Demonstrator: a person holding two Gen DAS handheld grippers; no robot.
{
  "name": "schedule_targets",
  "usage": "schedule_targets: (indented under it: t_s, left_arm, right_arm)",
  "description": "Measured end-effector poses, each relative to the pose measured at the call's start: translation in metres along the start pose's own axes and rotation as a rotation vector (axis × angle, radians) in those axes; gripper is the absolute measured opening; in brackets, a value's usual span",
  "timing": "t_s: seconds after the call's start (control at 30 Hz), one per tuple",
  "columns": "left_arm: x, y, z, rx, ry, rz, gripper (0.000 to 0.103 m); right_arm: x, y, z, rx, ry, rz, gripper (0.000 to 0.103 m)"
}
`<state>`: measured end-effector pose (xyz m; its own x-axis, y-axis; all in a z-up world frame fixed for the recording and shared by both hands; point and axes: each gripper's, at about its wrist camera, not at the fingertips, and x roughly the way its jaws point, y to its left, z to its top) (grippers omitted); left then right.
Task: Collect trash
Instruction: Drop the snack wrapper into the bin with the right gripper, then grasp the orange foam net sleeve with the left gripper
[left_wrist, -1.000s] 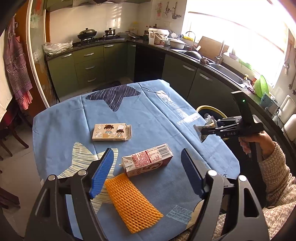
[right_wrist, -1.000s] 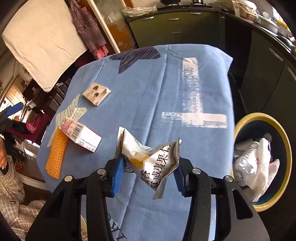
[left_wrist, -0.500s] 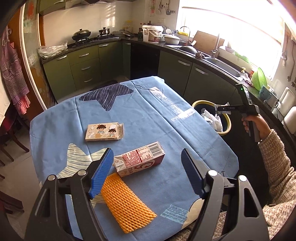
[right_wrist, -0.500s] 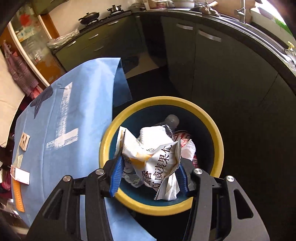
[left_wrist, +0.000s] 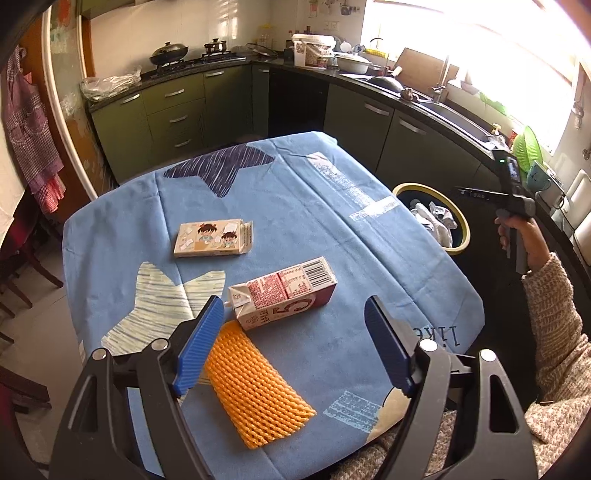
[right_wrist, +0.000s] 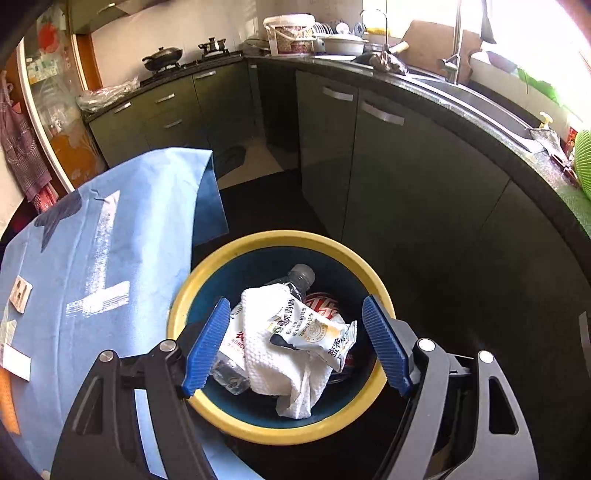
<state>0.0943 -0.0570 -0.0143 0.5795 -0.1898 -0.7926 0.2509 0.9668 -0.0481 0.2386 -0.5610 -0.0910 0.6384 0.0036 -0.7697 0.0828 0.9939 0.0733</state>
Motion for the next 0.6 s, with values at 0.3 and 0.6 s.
schedule_targets:
  t_s: [0.3, 0.6]
  left_arm:
    - [0.043, 0.046, -0.048, -0.249, 0.188, 0.072, 0.079]
    - [0.081, 0.042, -0.064, -0.271, 0.282, 0.179, 0.082]
  right_arm:
    - [-0.063, 0.048, -0.045, -0.11, -0.082, 0.142, 0.081]
    - [-0.083, 0.066, -0.087, -0.187, -0.088, 0.167, 0.083]
